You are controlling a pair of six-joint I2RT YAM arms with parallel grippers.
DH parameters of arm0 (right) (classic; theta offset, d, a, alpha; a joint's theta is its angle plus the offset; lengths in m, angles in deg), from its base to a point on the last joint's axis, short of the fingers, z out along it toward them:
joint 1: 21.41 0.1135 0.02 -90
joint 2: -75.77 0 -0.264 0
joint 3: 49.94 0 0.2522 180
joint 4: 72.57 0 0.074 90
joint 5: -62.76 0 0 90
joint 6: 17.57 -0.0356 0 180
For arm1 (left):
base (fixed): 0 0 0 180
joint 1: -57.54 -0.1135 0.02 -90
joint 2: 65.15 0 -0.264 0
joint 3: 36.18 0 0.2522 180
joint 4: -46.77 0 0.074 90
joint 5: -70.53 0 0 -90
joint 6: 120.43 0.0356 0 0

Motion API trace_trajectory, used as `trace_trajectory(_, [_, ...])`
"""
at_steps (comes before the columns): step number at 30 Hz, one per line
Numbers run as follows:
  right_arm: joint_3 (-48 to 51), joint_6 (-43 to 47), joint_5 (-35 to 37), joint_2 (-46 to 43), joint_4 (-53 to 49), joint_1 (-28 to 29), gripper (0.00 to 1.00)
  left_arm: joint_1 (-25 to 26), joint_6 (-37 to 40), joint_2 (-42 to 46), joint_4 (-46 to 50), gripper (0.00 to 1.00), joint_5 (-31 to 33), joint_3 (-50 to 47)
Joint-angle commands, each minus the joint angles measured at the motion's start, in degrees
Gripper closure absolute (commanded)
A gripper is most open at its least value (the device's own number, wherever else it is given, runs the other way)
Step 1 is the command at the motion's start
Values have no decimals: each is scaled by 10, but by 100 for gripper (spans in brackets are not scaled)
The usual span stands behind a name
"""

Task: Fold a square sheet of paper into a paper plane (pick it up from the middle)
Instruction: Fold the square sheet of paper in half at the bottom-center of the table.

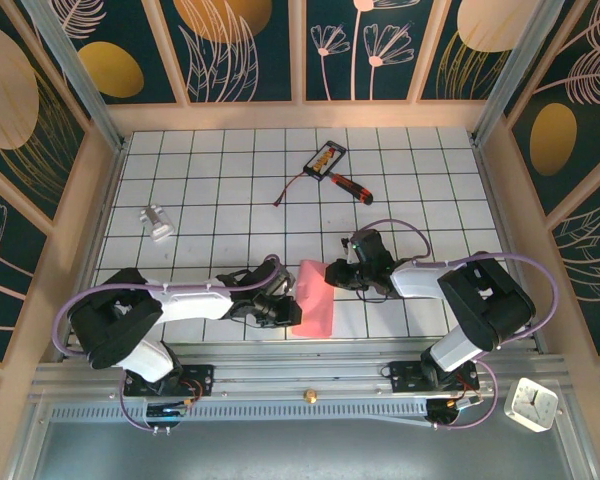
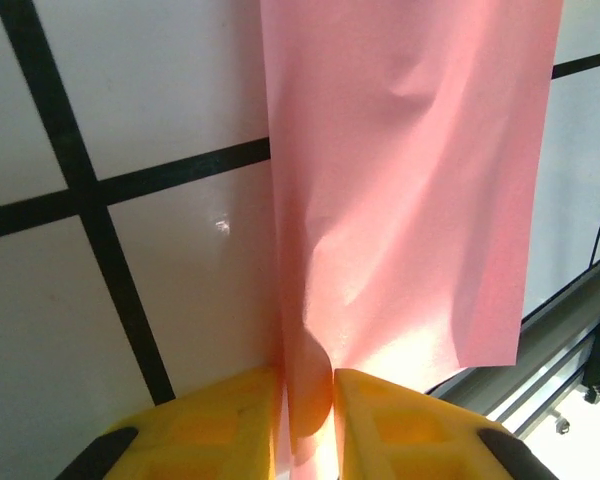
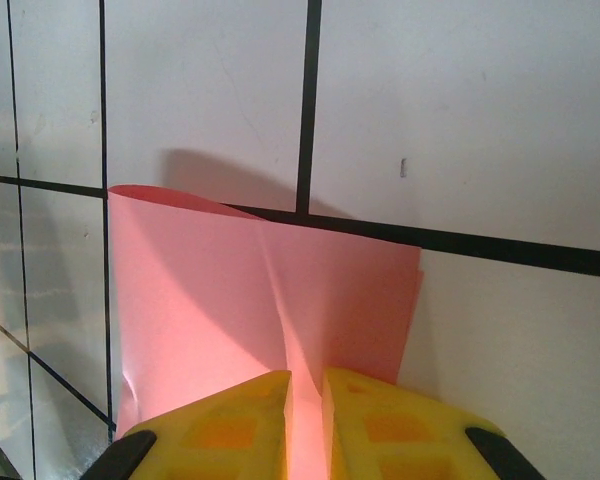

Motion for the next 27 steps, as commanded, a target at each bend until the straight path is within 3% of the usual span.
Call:
trace_trajectory(1, [6, 18, 24, 9, -61, 5, 82, -2, 5, 9, 42, 76, 0, -11])
trace_trajectory(11, [4, 24, 27, 15, -65, 5, 80, -4, 16, 24, 65, 87, 5, -12])
trace_trajectory(17, [-3, 30, 24, 10, -71, 4, 77, -16, -8, 42, 31, 91, -11, -33])
trace_trajectory(27, [-5, 31, -37, -74, -45, 4, 68, -18, -21, 26, 2, 93, -30, -51])
